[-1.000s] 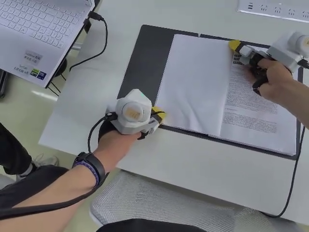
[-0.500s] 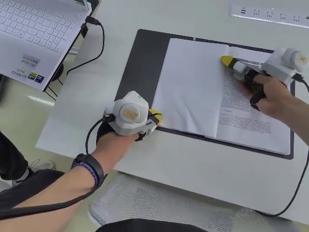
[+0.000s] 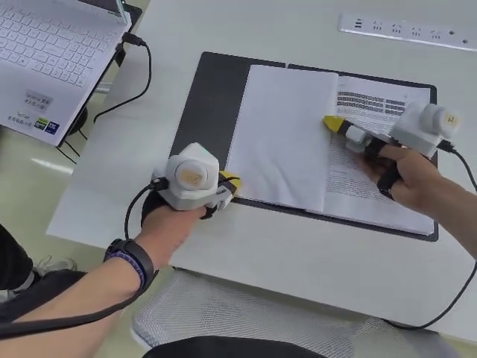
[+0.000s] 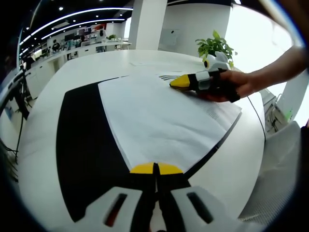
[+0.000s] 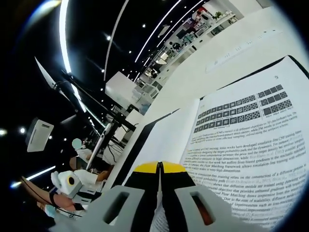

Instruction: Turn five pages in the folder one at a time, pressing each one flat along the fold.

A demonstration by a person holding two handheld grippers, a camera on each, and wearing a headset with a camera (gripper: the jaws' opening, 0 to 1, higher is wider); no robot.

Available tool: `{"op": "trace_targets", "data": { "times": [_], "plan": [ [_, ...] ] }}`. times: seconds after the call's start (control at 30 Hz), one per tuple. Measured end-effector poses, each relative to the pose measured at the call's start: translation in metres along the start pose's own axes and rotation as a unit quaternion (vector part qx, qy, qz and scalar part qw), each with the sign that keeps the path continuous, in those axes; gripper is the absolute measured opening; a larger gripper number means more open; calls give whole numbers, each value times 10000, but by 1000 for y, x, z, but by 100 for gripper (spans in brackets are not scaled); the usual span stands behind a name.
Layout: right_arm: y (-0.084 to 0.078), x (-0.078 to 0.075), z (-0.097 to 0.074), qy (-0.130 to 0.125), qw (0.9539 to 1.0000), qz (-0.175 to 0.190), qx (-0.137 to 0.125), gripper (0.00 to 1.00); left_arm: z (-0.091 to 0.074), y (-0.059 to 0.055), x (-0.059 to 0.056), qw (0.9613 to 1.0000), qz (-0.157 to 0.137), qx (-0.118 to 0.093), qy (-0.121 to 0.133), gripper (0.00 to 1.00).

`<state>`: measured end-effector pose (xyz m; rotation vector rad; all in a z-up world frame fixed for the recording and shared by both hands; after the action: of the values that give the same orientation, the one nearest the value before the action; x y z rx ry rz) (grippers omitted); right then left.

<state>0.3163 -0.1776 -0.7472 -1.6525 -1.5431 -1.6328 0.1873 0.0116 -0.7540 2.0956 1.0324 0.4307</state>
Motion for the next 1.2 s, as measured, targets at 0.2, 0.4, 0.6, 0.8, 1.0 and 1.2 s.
{"op": "trace_targets", "data": {
  "times": [0.2, 0.4, 0.6, 0.8, 1.0, 1.2],
  "plan": [
    [-25, 10, -12, 163, 9996, -51, 237, 0, 0, 0, 0, 10000, -18, 2, -13, 0],
    [-41, 11, -22, 246, 9988, -31, 425, 0, 1, -1, 0, 10000, -31, -2, -10, 0],
    [-65, 21, -34, 302, 9976, -102, 622, 0, 1, -1, -1, 10000, -36, -3, -13, 0],
    [-84, 27, -46, 392, 9962, -78, 776, 0, 1, 0, -1, 10000, -32, -7, -6, 0],
    [-95, 30, -55, 404, 9959, 18, 808, 0, 1, -1, -1, 10000, -29, -15, -24, 0],
    [-106, 32, -63, 380, 9956, 4, 859, 0, 1, -1, -1, 10000, -28, -33, -37, 0]
  ]
}}
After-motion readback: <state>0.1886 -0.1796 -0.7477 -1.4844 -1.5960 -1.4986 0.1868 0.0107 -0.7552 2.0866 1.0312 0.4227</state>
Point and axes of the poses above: the centre of the closed fingertips' face, and the gripper's own axes: z roughly forward along the fingers, x roughly to its left, y roughly out of its top, the point moved 5 cm from there along -z, roughly backward along the fingers, and after that the axes turned 12 degrees about z, right-handed, at the moved point
